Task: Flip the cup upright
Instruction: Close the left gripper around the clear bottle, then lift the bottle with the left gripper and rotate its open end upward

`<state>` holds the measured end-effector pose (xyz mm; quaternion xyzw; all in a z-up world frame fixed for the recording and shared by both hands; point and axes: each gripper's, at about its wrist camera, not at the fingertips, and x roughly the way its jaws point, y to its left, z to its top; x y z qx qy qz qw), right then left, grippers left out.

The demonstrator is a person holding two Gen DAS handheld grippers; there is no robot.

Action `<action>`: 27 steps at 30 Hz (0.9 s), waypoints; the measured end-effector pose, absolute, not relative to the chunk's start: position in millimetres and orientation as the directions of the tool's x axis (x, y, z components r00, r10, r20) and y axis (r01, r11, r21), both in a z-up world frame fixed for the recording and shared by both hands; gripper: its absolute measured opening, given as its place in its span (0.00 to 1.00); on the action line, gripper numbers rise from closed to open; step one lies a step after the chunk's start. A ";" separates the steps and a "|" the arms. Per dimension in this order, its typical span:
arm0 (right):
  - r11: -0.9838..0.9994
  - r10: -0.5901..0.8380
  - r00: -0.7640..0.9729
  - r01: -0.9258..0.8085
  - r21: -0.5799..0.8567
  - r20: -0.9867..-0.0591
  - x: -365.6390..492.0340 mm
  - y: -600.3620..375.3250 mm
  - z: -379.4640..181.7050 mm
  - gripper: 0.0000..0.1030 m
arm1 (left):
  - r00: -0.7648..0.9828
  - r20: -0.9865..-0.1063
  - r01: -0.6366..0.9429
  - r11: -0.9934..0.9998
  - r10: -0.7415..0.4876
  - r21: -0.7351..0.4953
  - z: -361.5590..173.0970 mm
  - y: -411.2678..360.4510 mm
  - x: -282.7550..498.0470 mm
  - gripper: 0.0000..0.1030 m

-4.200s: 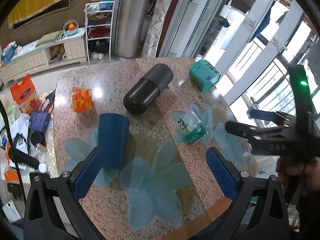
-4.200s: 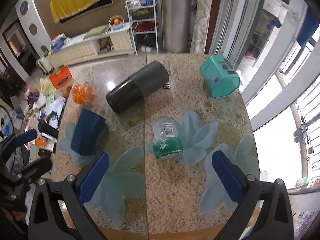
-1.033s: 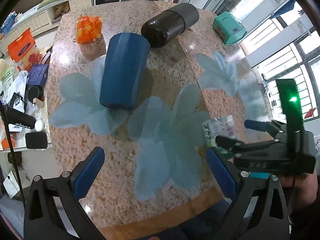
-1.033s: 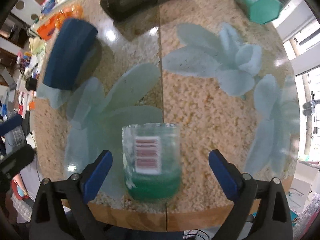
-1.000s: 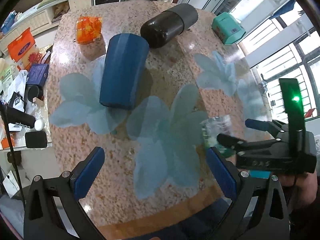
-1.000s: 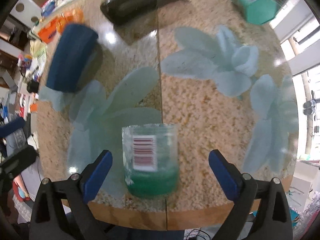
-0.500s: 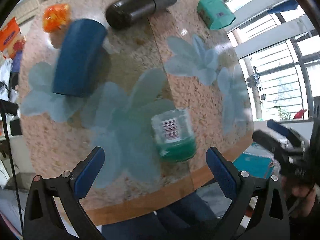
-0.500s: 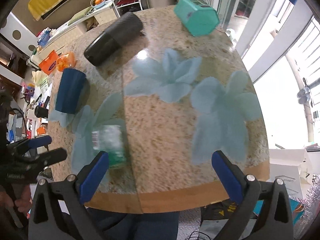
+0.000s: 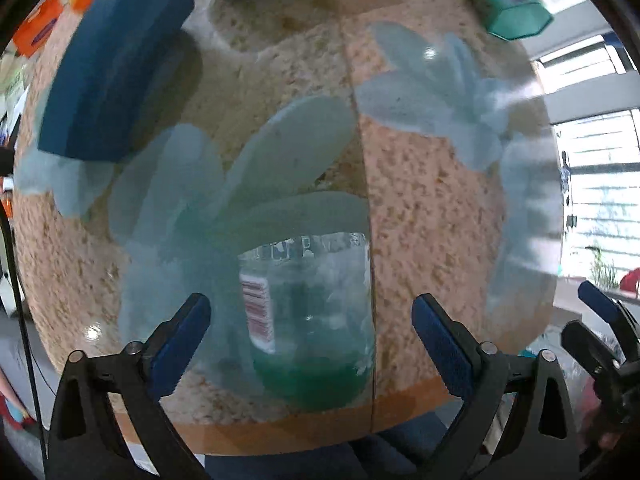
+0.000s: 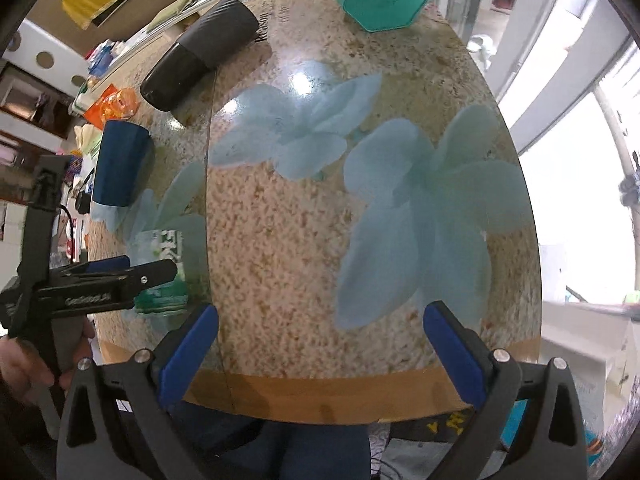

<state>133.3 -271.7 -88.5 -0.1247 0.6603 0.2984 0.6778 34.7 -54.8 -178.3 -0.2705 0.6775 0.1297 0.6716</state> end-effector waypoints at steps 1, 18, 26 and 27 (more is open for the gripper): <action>0.784 0.242 -0.053 -0.577 0.227 -0.969 135.3 -271.6 -89.8 1.00 | 0.039 -0.981 -0.550 0.816 -0.190 -0.180 -182.1 -55.0 35.0 0.88; 0.723 0.308 -0.096 -0.623 0.298 -0.947 155.6 -270.4 -96.5 1.00 | 0.069 -0.984 -0.578 0.797 -0.166 -0.175 -185.6 -63.9 39.6 0.64; 0.702 0.374 -0.074 -0.629 0.335 -0.924 157.9 -273.4 -86.8 1.00 | 0.233 -0.969 -0.501 0.844 -0.084 -0.194 -132.2 -63.4 53.3 0.64; 0.689 0.405 -0.075 -0.631 0.357 -0.911 157.2 -274.2 -82.4 1.00 | 0.254 -0.965 -0.494 0.848 -0.069 -0.191 -126.5 -62.4 53.1 0.64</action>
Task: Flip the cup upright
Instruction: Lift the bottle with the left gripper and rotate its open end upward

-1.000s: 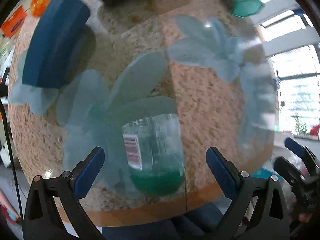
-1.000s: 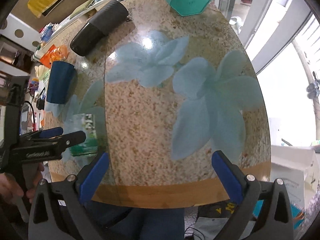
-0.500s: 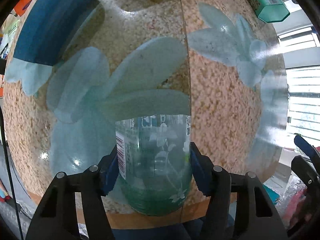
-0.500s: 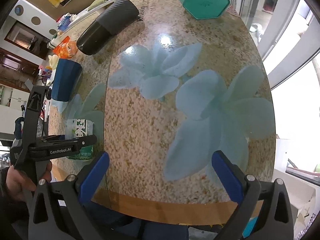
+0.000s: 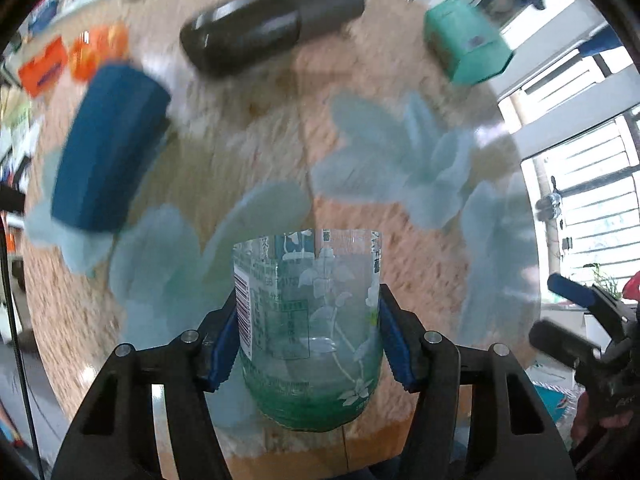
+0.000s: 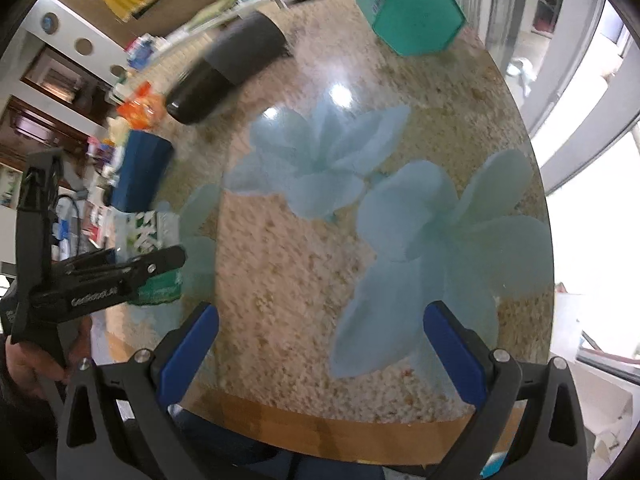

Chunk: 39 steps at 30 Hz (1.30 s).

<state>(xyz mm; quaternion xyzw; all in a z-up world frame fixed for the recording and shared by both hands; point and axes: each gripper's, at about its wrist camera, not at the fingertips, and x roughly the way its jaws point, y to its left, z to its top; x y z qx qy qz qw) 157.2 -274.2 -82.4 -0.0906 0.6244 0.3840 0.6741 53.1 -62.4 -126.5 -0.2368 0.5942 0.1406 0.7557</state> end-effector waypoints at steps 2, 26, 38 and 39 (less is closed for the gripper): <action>0.678 0.429 -0.060 -0.638 0.365 -0.901 155.6 -274.6 -76.2 1.00 | 0.301 -0.953 -0.480 0.858 -0.036 -0.184 -114.8 -62.7 57.4 0.64; 0.629 0.434 0.032 -0.726 0.278 -0.900 116.9 -297.9 -88.0 1.00 | 0.740 -0.578 -0.466 0.882 0.344 -0.073 -112.0 -96.5 51.2 0.64; 0.605 0.418 0.031 -0.755 0.253 -0.908 105.0 -289.0 -98.0 1.00 | 0.713 -0.588 -0.503 0.863 0.381 -0.051 -147.1 -115.9 43.2 0.65; 0.605 0.427 0.024 -0.751 0.265 -0.904 105.8 -289.8 -97.6 1.00 | 0.708 -0.596 -0.508 0.860 0.378 -0.058 -149.0 -115.8 42.7 0.65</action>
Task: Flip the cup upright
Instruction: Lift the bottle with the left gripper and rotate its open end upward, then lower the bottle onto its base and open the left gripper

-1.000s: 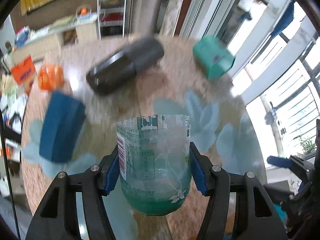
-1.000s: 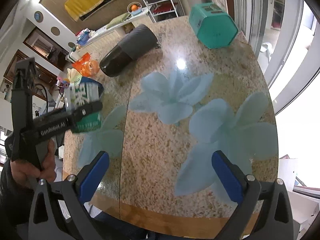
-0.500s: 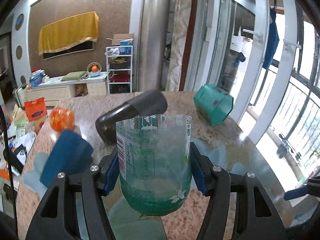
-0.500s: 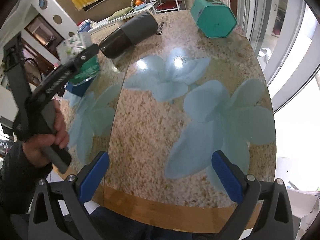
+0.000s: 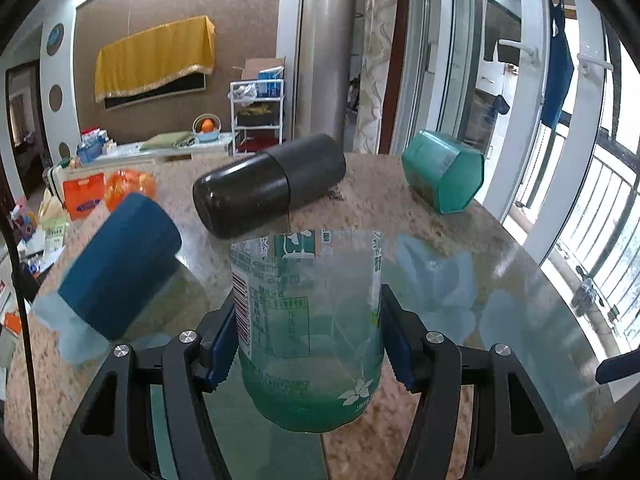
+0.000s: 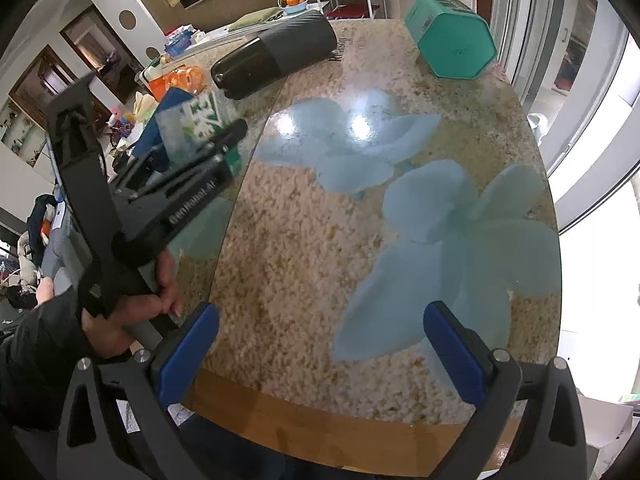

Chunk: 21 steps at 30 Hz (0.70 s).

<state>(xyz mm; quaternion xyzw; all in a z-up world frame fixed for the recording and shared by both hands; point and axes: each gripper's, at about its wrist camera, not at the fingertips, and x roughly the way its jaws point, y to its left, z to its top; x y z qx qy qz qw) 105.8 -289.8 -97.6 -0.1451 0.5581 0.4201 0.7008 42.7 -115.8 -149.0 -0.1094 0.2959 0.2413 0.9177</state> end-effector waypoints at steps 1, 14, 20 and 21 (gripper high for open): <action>0.608 0.434 0.020 -0.745 0.276 -0.901 106.9 -289.7 -97.9 1.00 | 0.705 -0.601 -0.511 0.857 0.376 -0.064 -150.3 -115.6 42.3 0.65; 0.622 0.408 0.033 -0.742 0.251 -0.912 107.6 -282.9 -101.3 1.00 | 0.666 -0.657 -0.502 0.864 0.352 -0.047 -166.3 -124.5 35.6 0.65; 0.630 0.401 0.036 -0.736 0.247 -0.915 108.1 -284.3 -103.3 1.00 | 0.654 -0.683 -0.506 0.859 0.325 -0.076 -171.2 -121.6 32.5 0.67; 0.629 0.400 0.034 -0.737 0.248 -0.916 107.6 -284.3 -103.4 1.00 | 0.651 -0.690 -0.501 0.862 0.317 -0.077 -172.2 -121.4 33.4 0.69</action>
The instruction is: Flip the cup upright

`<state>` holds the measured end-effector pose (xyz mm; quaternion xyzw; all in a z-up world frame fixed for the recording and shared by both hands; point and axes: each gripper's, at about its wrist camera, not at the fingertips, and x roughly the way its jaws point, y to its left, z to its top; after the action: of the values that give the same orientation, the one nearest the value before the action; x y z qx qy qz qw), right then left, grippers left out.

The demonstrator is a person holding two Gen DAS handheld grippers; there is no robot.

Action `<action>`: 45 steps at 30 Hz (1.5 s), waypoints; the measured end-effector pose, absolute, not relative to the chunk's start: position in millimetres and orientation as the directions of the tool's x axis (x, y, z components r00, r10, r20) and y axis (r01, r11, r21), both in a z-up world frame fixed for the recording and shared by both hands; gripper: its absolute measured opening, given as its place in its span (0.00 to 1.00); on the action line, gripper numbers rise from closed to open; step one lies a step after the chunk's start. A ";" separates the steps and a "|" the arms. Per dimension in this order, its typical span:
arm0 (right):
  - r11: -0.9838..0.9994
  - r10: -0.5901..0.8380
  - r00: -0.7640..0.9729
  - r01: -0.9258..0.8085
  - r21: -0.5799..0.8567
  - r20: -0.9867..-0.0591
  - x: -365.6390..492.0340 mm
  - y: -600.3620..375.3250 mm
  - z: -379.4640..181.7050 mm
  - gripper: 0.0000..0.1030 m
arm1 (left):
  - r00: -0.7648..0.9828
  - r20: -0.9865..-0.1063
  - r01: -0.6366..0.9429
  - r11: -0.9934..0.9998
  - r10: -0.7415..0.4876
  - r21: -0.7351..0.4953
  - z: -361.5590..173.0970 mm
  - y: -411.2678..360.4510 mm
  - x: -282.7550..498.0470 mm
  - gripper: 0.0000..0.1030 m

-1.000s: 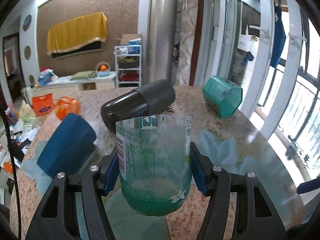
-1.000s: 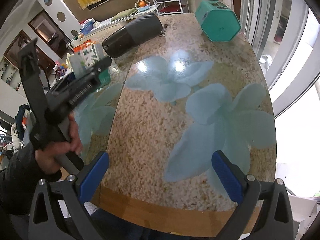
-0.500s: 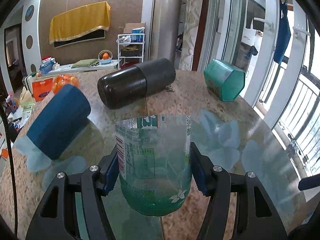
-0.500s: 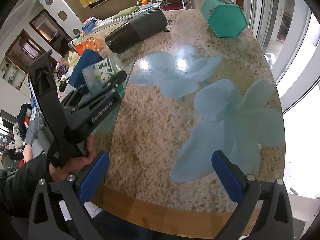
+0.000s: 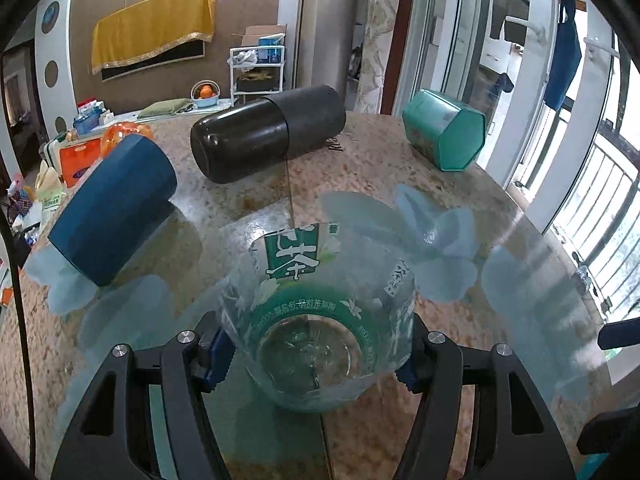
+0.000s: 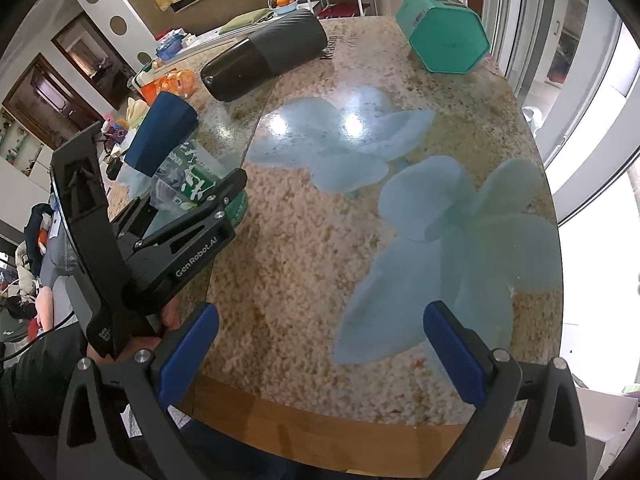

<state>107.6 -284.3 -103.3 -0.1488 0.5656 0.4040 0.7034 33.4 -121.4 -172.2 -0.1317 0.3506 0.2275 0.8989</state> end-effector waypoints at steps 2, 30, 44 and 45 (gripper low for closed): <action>0.629 0.399 0.034 -0.737 0.247 -0.916 106.7 -284.7 -102.7 1.00 | 0.616 -0.731 -0.486 0.872 0.294 -0.059 -179.5 -121.6 38.6 0.78; 0.678 0.388 0.168 -0.718 0.158 -0.906 116.6 -250.9 -34.9 1.00 | 0.539 -0.839 -0.318 0.940 0.075 -0.120 -67.4 -79.1 16.9 1.00; 0.785 0.311 0.288 -0.615 0.074 -0.906 91.2 -205.8 -4.5 1.00 | 0.523 -0.852 -0.223 0.961 -0.024 -0.164 -20.9 -26.8 5.5 1.00; 0.787 0.306 0.294 -0.613 0.067 -0.906 88.8 -203.8 -4.0 1.00 | 0.525 -0.850 -0.210 0.964 -0.031 -0.165 -21.2 -24.8 3.8 1.00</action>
<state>88.8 -203.8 -4.0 -0.1481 0.5183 0.2906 0.7906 3.8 -24.8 -21.2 -0.1244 0.4844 0.0516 0.8644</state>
